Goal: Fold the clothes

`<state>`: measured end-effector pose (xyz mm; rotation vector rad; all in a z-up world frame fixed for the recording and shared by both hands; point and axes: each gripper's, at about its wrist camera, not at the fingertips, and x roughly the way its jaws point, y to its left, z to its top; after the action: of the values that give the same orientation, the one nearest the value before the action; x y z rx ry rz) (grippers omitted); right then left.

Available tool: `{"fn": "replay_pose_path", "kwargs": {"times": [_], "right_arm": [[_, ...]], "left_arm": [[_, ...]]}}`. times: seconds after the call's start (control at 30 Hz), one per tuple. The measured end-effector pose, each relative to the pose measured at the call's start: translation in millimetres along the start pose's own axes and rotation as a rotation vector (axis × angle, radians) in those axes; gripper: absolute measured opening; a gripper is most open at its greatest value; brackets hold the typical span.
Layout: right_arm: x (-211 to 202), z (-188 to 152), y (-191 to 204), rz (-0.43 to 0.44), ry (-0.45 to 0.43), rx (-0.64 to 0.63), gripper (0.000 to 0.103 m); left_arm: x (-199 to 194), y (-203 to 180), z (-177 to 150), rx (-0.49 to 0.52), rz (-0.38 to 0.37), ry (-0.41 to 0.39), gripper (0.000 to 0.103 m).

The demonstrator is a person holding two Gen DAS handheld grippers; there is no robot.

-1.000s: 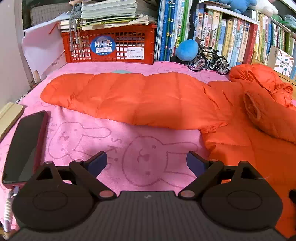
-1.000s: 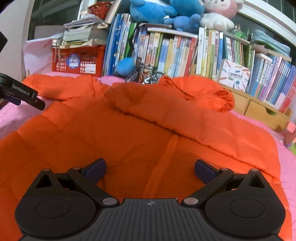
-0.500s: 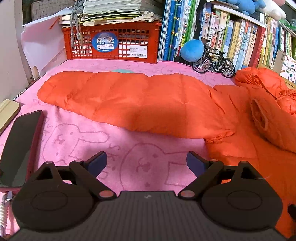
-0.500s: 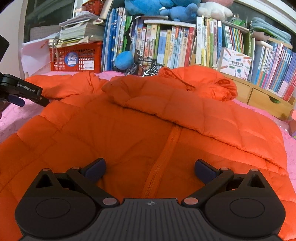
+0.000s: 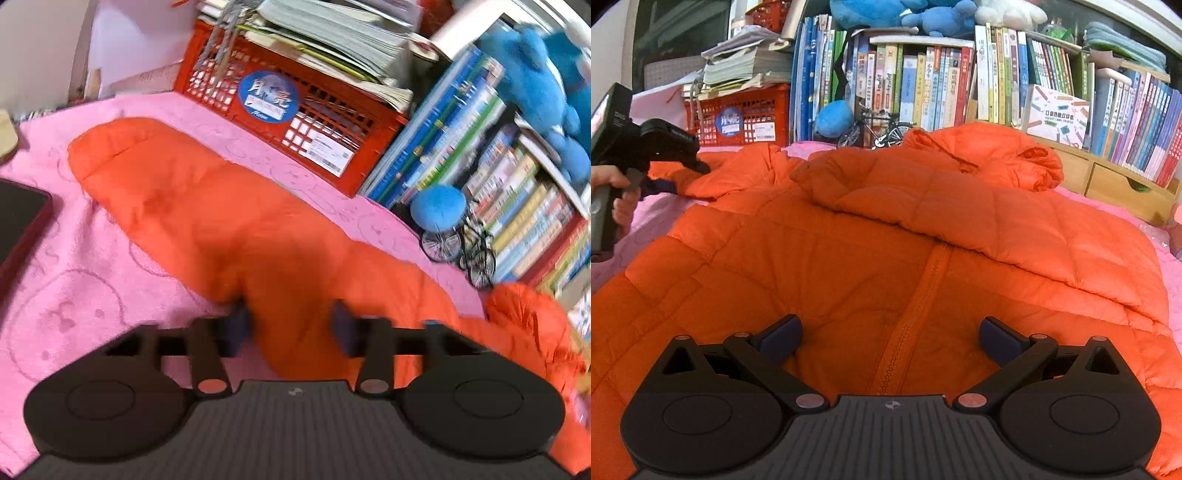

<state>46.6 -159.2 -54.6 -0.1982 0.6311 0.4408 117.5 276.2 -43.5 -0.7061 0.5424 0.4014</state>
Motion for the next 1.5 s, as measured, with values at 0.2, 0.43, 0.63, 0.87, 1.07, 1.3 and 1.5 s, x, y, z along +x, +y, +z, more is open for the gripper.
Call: {"fn": "replay_pose_path", "kwargs": {"times": [0.2, 0.43, 0.63, 0.87, 1.07, 1.3, 1.5], "right_arm": [[0.6, 0.1, -2.2, 0.013, 0.003, 0.012, 0.103], [-2.3, -0.9, -5.7, 0.027, -0.011, 0.043, 0.103], [-53.1, -9.1, -64.9, 0.039, -0.282, 0.321, 0.102], [-70.7, -15.6, -110.0, -0.153, -0.314, 0.362, 0.103], [-54.4, -36.2, -136.8, -0.107, -0.264, 0.552, 0.103], [-51.5, -46.1, -148.5, -0.054, -0.265, 0.622, 0.103], [-49.9, -45.7, -150.0, -0.037, -0.259, 0.631, 0.103]], "left_arm": [[-22.2, -6.5, 5.9, -0.043, -0.253, -0.093, 0.006], [-57.6, -77.7, -9.0, 0.188, -0.551, -0.099, 0.006], [-56.6, -156.7, -79.9, 0.544, -0.640, 0.034, 0.008], [-52.1, -187.2, -153.5, 0.884, -0.601, 0.245, 0.028], [-90.2, -164.4, -132.0, 0.805, -0.665, 0.210, 0.041], [-95.3, -122.6, -70.7, 0.325, -0.641, 0.029, 0.069], [-16.2, -128.7, -45.2, 0.073, -0.390, 0.157, 0.050]]}}
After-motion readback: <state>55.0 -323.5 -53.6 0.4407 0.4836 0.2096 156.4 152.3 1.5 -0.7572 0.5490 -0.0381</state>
